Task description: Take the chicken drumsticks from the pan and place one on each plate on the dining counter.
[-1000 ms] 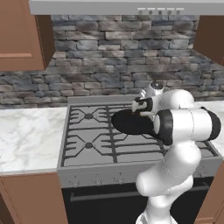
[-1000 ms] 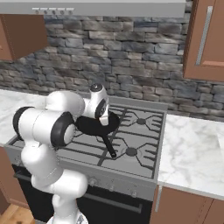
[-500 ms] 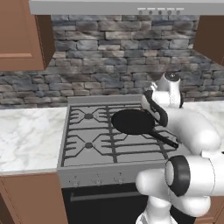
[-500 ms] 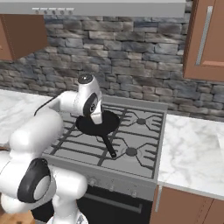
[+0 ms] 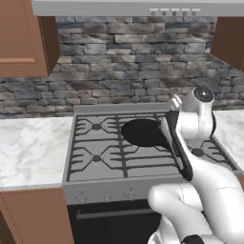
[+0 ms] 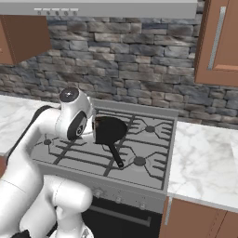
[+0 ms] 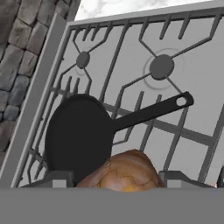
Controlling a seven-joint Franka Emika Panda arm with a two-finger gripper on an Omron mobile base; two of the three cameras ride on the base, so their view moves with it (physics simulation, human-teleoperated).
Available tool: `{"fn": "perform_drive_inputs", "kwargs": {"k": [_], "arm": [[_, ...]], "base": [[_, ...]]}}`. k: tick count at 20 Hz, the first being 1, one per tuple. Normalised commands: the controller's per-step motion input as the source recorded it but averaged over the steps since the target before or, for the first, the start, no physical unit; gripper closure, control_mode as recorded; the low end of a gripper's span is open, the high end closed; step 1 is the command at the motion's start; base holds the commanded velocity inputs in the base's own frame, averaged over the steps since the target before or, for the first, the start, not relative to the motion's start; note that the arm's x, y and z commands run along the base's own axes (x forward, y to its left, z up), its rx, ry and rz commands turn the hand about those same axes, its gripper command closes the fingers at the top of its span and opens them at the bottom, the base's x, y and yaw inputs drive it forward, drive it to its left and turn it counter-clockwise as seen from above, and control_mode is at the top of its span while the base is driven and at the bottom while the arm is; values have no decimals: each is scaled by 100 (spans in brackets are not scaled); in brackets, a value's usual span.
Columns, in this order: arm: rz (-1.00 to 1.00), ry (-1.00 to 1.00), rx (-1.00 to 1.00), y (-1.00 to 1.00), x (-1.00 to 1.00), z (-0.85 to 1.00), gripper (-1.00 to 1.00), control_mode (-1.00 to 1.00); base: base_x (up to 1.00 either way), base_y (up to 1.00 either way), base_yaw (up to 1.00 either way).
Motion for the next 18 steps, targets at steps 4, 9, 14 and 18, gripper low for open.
{"fn": "perform_drive_inputs", "kwargs": {"k": [4,9,14,18], "arm": [[0,0,-1,5,-51,-14,100,-100],[0,0,-1,3,-21,-6,100,-100],[0,-1,-1,3,-37,-7,100,-100],[5,-27,-1,9,-98,-8,100,-100]], "base": [[0,0,0],[0,0,0],[0,0,0],[0,0,0]]}}
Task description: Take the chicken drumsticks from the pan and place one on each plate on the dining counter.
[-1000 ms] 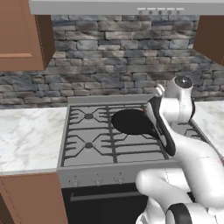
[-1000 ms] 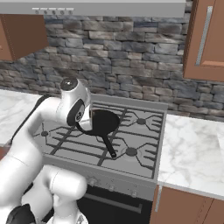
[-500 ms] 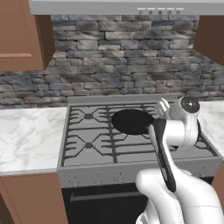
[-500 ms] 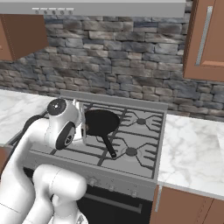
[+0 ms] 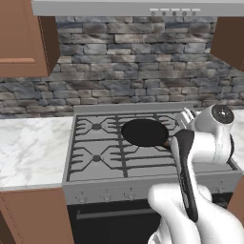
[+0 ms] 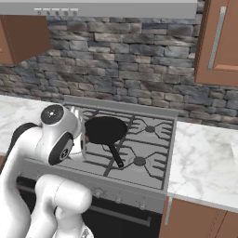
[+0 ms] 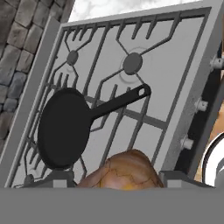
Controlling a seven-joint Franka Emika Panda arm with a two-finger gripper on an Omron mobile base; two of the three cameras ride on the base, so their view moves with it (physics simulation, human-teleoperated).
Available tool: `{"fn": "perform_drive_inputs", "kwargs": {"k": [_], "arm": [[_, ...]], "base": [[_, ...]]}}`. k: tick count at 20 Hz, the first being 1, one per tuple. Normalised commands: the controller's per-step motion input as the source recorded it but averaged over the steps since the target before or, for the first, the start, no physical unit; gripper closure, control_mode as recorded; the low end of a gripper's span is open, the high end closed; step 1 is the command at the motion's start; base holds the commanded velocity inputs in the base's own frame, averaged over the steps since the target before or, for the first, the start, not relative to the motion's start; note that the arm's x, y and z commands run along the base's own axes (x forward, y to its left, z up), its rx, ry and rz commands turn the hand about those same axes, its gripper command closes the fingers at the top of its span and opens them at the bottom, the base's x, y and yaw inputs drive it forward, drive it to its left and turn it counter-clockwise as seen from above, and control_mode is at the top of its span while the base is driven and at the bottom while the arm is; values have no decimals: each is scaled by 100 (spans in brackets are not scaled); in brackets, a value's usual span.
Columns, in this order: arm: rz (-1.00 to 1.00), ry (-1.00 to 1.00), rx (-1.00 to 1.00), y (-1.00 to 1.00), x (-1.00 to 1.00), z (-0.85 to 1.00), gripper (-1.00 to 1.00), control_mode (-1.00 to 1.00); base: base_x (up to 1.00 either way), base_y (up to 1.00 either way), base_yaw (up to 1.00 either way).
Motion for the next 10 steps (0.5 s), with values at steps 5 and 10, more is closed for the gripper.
{"fn": "perform_drive_inputs", "kwargs": {"k": [5,10], "arm": [[15,-34,-7,40,-100,-12,100,-100],[8,-19,-16,61,-75,-38,100,-100]], "base": [[0,0,0],[0,0,0]]}}
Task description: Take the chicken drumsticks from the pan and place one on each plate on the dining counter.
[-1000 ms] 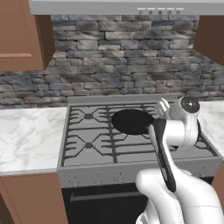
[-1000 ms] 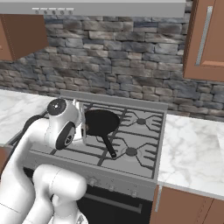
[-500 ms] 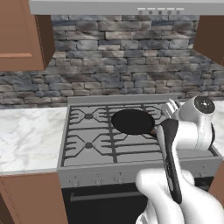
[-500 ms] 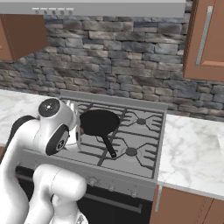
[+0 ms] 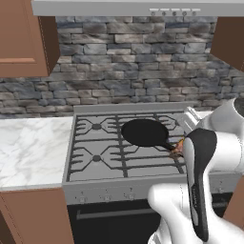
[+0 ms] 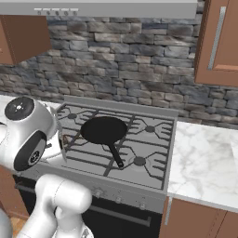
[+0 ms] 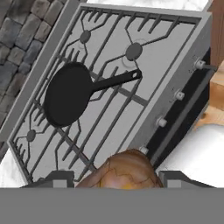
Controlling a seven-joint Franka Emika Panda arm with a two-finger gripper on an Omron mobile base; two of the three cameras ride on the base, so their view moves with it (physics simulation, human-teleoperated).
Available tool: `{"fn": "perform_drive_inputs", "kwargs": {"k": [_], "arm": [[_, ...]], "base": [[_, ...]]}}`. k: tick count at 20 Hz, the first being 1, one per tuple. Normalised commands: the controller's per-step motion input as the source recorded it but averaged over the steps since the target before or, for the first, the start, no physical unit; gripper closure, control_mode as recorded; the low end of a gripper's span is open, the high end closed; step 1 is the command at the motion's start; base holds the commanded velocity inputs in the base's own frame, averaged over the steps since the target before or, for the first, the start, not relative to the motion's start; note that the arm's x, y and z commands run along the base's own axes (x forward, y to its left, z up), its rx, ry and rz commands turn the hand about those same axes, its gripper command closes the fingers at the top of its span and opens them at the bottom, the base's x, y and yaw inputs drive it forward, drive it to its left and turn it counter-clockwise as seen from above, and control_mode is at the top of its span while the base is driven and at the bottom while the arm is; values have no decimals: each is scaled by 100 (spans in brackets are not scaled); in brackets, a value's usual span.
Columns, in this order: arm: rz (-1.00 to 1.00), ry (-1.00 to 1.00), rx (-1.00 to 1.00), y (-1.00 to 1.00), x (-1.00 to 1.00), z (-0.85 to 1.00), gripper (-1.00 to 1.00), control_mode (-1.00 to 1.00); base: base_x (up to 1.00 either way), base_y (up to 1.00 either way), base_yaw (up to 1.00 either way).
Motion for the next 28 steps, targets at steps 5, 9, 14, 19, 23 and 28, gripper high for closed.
{"fn": "perform_drive_inputs", "kwargs": {"k": [5,9,14,19,23,28], "arm": [[0,-6,-11,31,-44,-48,100,-100],[0,-3,-2,8,-18,-9,100,100],[0,0,0,0,0,0,100,100],[0,0,0,0,0,0,100,100],[0,0,0,0,0,0,100,100],[0,0,0,0,0,0,100,100]], "base": [[0,0,0],[-75,5,0],[-100,4,0],[-100,3,0],[-100,8,0],[-100,15,0]]}}
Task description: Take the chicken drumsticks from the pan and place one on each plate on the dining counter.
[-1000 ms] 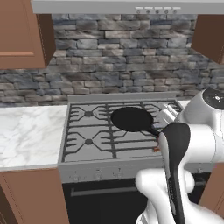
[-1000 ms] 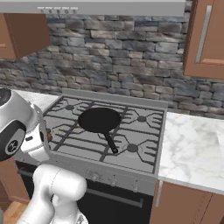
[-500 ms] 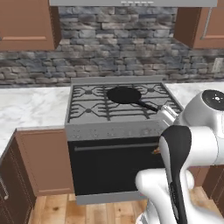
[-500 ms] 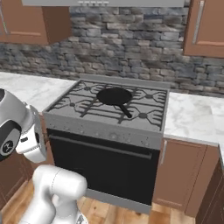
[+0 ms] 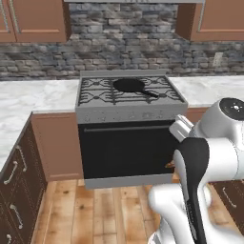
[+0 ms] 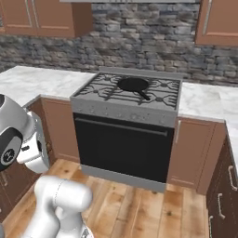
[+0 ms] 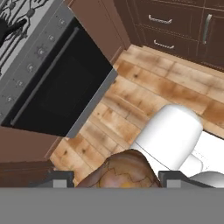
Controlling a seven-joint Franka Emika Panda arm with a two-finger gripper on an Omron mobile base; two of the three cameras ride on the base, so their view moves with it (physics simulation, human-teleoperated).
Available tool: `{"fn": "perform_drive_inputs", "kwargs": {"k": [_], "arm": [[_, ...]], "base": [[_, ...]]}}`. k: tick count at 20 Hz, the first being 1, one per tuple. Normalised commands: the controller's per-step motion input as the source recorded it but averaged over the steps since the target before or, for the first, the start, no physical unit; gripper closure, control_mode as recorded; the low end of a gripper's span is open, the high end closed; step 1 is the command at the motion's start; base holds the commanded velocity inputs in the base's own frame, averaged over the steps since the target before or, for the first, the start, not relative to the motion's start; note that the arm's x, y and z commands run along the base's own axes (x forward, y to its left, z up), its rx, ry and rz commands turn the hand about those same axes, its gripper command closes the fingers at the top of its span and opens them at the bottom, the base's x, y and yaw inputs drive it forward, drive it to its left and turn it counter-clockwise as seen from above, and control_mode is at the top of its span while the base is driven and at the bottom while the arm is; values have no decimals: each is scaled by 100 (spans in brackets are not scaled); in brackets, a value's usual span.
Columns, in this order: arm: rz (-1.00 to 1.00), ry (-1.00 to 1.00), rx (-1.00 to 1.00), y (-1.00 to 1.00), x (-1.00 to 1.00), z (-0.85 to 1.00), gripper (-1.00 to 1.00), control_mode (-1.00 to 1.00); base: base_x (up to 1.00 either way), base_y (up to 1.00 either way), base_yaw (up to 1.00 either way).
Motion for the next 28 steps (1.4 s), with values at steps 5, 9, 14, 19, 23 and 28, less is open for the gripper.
{"fn": "perform_drive_inputs", "kwargs": {"k": [5,9,14,19,23,28], "arm": [[0,0,0,0,0,0,100,100],[0,0,0,0,0,0,100,100],[0,0,0,0,0,0,100,100],[0,0,0,0,0,0,100,100],[0,0,0,0,0,0,100,100],[0,0,0,0,0,0,100,100]], "base": [[-100,31,1],[-100,56,10],[-100,81,13],[-100,92,13],[-90,98,7],[-27,100,0]]}}
